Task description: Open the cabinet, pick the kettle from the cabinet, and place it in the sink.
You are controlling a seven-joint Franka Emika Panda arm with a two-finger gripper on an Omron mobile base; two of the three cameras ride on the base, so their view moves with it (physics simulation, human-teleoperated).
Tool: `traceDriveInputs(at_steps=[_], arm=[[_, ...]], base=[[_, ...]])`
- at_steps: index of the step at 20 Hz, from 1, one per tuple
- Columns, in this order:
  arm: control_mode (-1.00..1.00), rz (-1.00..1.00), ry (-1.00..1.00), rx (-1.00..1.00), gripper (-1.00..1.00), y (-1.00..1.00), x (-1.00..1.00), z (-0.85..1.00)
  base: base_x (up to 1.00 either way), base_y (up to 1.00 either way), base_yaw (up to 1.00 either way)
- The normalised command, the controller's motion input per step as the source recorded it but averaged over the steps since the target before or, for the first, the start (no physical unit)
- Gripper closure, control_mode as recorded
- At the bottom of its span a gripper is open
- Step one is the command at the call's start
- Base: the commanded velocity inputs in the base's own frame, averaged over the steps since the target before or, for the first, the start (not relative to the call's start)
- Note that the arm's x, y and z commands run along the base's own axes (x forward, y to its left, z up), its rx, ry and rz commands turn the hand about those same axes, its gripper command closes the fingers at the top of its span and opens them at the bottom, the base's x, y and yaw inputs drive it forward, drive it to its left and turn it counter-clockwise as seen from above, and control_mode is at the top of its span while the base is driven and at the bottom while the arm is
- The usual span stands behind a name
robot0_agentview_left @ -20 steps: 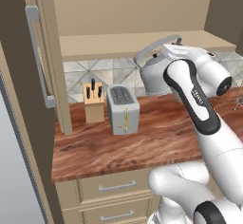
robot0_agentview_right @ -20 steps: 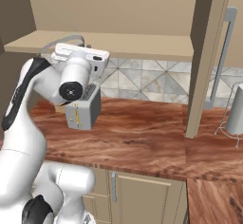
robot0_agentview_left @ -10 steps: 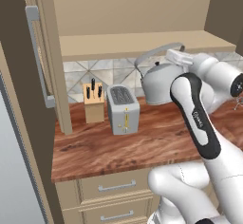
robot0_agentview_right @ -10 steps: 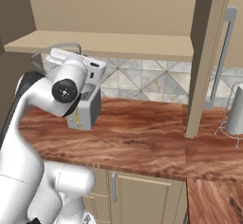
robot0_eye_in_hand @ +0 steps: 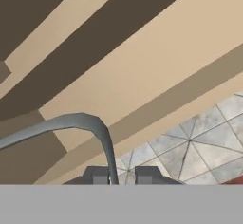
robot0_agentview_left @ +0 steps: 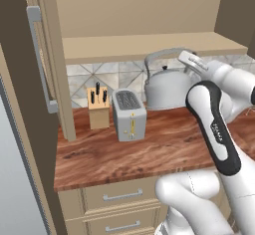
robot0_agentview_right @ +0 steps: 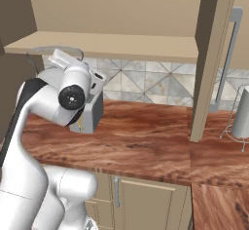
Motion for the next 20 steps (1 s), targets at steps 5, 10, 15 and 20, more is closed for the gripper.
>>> traceDriveInputs(at_steps=[5,10,15,20], arm=[[-1.00,0.06,-0.01,0.25,1.00,0.12,0.05,-0.21],[-1.00,0.06,-0.07,0.13,1.00,0.15,0.13,-0.14],[-1.00,0.06,-0.05,0.02,1.00,0.12,0.17,-0.03],[-1.00,0.03,0.00,0.00,1.00,0.04,0.15,-0.01]], base=[[0.00,0.00,0.00],[0.00,0.00,0.00],[0.00,0.00,0.00],[0.00,0.00,0.00]])
